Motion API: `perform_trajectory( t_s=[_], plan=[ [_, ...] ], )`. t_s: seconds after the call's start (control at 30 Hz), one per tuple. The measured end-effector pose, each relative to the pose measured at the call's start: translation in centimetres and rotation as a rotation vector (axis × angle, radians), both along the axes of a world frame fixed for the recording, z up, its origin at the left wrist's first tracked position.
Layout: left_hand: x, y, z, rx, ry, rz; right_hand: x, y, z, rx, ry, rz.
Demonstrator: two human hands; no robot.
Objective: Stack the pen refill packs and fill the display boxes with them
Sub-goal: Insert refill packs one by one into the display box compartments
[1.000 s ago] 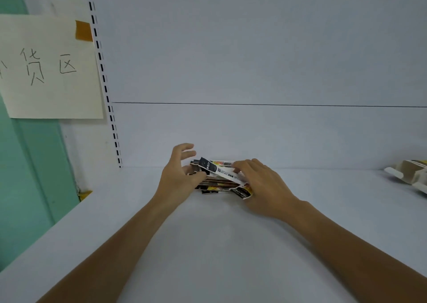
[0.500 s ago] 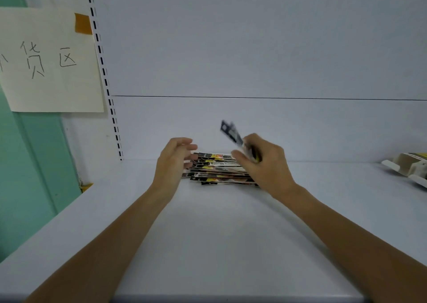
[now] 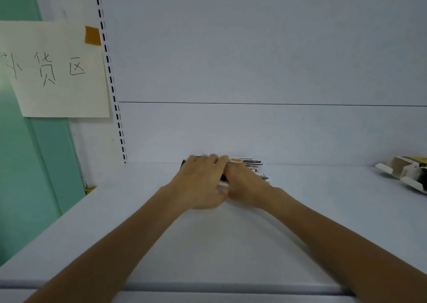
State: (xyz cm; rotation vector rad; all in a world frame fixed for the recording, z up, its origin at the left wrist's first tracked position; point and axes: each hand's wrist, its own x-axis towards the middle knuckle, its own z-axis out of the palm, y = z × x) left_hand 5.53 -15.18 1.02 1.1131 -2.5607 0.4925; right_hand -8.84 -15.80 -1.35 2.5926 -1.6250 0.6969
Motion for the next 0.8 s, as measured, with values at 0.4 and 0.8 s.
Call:
perform_trajectory(
  t_s=[0.4, 0.8],
  plan=[
    [5.5, -0.1, -2.0, 0.308, -0.015, 0.153, -5.7, -0.8, 2.1, 0.091, 0.181, -0.259],
    [3.9, -0.3, -2.6, 0.009, 0.036, 0.072, -4.4, 2.4, 0.7, 0.014, 0.296, 0.021]
  ],
)
